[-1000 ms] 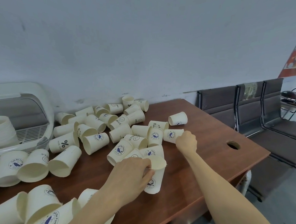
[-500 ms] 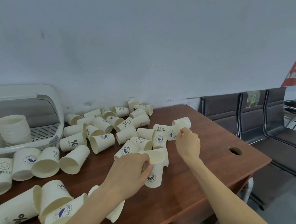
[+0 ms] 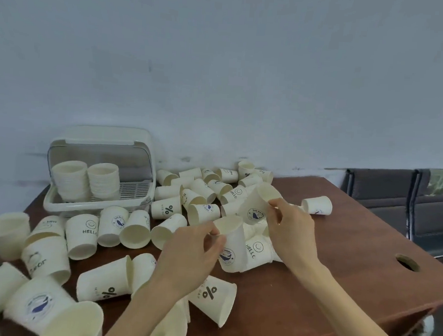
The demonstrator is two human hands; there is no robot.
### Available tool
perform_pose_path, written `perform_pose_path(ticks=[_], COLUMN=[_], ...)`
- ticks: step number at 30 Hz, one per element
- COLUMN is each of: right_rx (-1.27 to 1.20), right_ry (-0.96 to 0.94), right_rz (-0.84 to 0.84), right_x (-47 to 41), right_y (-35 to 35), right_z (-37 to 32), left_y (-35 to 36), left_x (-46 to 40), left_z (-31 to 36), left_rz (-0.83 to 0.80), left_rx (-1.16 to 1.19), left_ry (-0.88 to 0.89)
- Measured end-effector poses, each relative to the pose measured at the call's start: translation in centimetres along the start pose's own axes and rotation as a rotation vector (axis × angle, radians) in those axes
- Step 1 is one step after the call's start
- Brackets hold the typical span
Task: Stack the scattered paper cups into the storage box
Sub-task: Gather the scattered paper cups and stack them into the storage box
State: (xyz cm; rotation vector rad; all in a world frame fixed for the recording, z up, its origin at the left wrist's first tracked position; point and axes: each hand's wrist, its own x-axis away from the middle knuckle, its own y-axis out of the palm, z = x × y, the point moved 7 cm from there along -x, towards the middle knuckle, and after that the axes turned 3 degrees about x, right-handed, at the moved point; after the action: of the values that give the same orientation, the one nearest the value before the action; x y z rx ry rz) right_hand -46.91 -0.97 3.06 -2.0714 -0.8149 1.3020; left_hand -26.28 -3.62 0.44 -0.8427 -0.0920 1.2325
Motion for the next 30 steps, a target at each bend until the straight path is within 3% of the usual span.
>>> perform_pose_path(ticks=[16,23,30], right_rx=[-0.145,-0.144,-0.151], right_ry=[-0.275,-0.370,-0.405], right_rz=[-0.091,-0.195,-0.194], right_x=[1.1,-0.3,-4.0], right_y=[5.6,9.3,13.3], right_z=[-15.4,-22.1,-27.1], left_y=[-14.3,-17.4,-19.4], left_x=[4.1,4.5,4.1], left_z=[-7.4,-10.1,-11.8], left_rz=[0.352,0.406,0.428], left_rx=[-0.084,-0.090,-0.190], left_ry=[-0.173,-0.234,-0.269])
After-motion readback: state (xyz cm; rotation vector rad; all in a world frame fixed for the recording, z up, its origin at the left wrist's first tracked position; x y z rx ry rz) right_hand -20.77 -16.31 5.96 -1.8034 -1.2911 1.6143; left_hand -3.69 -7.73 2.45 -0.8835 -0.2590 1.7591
